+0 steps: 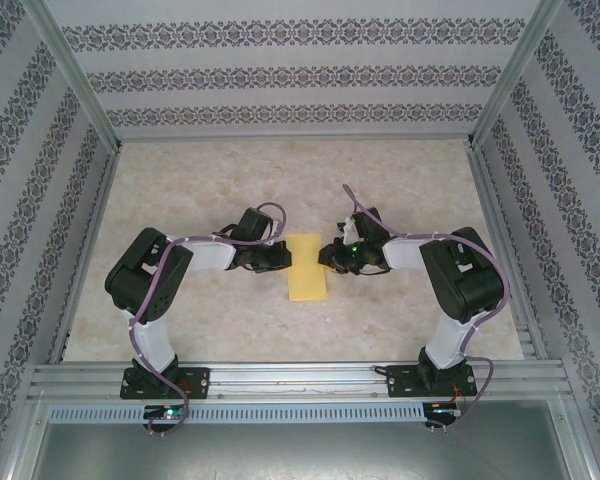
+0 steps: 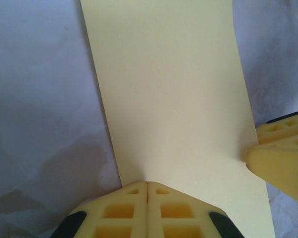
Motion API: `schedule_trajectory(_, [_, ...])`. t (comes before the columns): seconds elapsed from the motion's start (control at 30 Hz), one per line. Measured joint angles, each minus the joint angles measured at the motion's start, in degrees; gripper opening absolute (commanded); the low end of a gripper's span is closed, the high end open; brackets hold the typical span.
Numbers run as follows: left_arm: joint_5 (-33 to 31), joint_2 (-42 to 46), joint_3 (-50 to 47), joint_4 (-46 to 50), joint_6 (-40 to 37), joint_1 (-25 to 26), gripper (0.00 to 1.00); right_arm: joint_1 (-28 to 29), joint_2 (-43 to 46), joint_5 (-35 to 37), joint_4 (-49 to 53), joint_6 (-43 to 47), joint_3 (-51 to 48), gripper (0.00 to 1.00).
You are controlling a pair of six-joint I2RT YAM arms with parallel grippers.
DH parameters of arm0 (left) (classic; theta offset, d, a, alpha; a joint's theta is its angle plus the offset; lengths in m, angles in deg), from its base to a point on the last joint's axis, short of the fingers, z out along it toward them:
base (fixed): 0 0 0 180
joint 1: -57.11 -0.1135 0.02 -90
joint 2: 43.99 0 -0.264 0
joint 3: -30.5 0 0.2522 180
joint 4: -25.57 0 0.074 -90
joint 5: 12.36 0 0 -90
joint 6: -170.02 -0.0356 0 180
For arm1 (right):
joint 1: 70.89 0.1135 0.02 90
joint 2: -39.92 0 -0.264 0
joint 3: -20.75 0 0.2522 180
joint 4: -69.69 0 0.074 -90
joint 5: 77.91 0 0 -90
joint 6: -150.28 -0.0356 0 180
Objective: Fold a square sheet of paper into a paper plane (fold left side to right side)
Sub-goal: Fold the triangle a second time at the center of the table.
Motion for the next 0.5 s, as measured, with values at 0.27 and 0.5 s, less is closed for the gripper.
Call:
schedule_trajectory(0.27, [-0.46, 2.95, -0.17, 0.48, -0.81, 0.00, 0.16, -0.37, -0.22, -0.79, 0.79, 0.66, 0.00, 0.00])
schedule_trajectory(0.5, [-2.05, 13.53, -3.23, 1.05, -5.53, 1.49, 0.27, -0.37, 1.01, -1.22, 2.34, -0.83, 0.00, 0.00])
